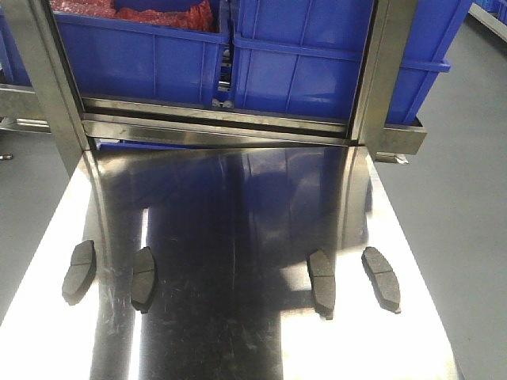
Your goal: Move and align brake pads A on conveyor
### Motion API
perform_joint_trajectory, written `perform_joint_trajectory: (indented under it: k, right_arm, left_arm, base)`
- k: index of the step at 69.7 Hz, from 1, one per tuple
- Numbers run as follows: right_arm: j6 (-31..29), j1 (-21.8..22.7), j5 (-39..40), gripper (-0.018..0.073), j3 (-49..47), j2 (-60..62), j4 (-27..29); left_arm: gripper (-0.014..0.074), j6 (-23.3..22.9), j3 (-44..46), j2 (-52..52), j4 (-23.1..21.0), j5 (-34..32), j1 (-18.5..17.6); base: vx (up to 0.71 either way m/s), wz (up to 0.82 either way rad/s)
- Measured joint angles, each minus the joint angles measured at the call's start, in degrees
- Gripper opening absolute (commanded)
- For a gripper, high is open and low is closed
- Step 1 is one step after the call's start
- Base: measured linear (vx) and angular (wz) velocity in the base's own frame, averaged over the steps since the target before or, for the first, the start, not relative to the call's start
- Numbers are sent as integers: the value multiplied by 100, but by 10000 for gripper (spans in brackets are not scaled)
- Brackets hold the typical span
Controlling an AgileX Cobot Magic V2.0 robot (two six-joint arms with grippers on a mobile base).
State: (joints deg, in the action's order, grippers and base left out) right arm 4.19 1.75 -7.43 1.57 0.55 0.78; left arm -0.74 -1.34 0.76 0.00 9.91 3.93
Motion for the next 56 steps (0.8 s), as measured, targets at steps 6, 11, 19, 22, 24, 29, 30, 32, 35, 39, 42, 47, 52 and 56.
perform_joint_trajectory:
  k: [6,11,19,22,24,29,30,32,35,39,42,47,52,56]
  right_arm:
    - [0,0,0,-8,0,0,0]
    - [0,0,0,-8,0,0,0]
    - [0,0,0,-8,0,0,0]
    - [0,0,0,-8,0,0,0]
    - [0,0,0,-8,0,0,0]
    - [0,0,0,-8,0,0,0]
    - [0,0,0,-8,0,0,0]
    - [0,0,0,-8,0,0,0]
    - [0,0,0,-8,0,0,0]
    - [0,0,0,-8,0,0,0]
    - [0,0,0,-8,0,0,0]
    - [0,0,0,-8,0,0,0]
    - [0,0,0,-8,0,0,0]
    - [0,0,0,-8,0,0,0]
  left_arm:
    - [-6,0,0,0,0,0,0]
    - [-6,0,0,0,0,0,0]
    - [-6,0,0,0,0,0,0]
    - [-6,0,0,0,0,0,0]
    - [-6,0,0,0,0,0,0]
    - [-6,0,0,0,0,0,0]
    - [-6,0,0,0,0,0,0]
    - [-6,0,0,0,0,0,0]
    - [-6,0,0,0,0,0,0]
    - [-6,0,0,0,0,-20,0]
    - [-6,0,0,0,0,-84,0]
    - [-6,0,0,0,0,-347,0]
    - [-6,-29,67,0,0,-474,0]
    - [-6,-84,298,0,0,-276,0]
  base:
    - [0,0]
    - [0,0]
    - [0,0]
    - [0,0]
    - [0,0]
    - [0,0]
    - [0,0]
    - [0,0]
    - [0,0]
    - [0,0]
    - [0,0]
    - [0,0]
    - [0,0]
    - [0,0]
